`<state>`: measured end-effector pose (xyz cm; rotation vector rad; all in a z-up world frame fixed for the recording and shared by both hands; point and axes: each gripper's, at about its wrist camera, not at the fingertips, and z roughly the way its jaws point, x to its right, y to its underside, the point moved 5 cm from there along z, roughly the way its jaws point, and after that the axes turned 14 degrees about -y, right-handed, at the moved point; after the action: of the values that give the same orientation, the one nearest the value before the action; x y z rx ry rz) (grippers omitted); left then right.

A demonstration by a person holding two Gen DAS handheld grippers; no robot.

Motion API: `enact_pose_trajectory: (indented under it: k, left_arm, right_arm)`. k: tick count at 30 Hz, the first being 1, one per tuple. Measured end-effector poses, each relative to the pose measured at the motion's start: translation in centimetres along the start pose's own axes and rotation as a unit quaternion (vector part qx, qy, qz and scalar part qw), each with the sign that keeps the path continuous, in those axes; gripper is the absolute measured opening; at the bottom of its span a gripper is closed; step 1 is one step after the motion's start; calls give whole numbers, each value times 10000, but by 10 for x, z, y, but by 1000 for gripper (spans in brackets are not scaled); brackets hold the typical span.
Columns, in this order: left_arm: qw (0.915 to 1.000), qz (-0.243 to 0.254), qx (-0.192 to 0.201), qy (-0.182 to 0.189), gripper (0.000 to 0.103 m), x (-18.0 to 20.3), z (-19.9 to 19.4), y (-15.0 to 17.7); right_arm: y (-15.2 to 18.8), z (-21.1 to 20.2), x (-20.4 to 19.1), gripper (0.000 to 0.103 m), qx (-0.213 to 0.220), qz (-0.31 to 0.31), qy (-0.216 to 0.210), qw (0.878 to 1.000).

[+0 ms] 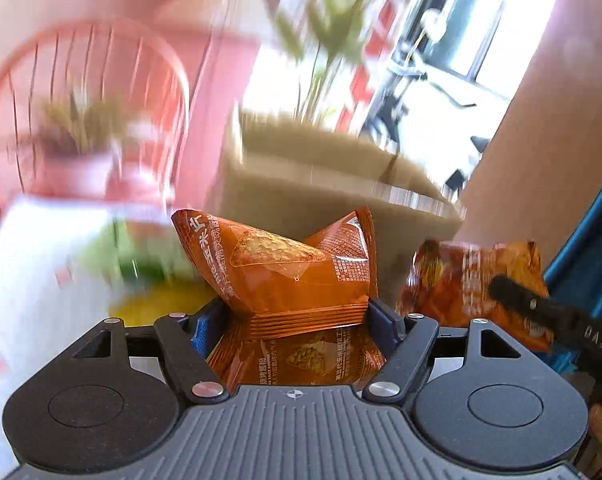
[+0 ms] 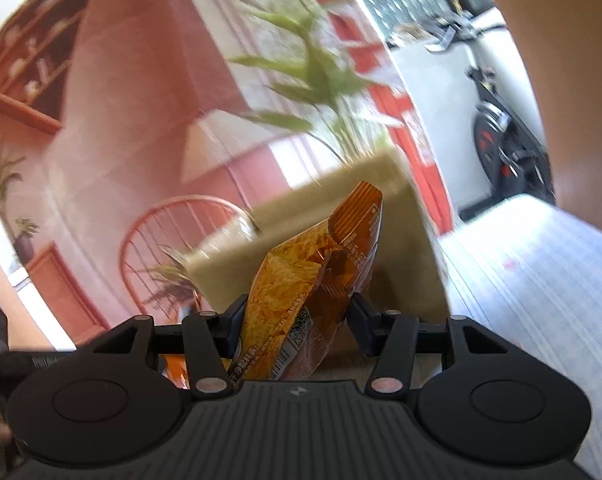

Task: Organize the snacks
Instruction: 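Carry both held orange snacks up and over the cardboard box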

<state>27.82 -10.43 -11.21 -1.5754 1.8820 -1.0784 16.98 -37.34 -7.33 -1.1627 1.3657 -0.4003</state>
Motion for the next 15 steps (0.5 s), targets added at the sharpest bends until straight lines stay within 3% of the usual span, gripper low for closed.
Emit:
enact_pose_trajectory:
  k: [4, 7, 9, 15]
  left_arm:
    - [9986, 224, 479, -38, 76, 6, -16, -48]
    - [9981, 240, 574, -13, 76, 16, -16, -82]
    - [9975, 309, 632, 16, 77, 26, -11, -101]
    - [9946, 588, 751, -399, 77, 51, 30, -144]
  right_arm:
    - [-32, 7, -21, 54, 129, -337, -264, 9990]
    - [-60, 19, -31, 54, 239, -561, -365, 9975]
    - [-78, 29, -34, 54, 343, -730, -340, 9962]
    - [-127, 76, -15, 54, 341, -947, -19, 9949]
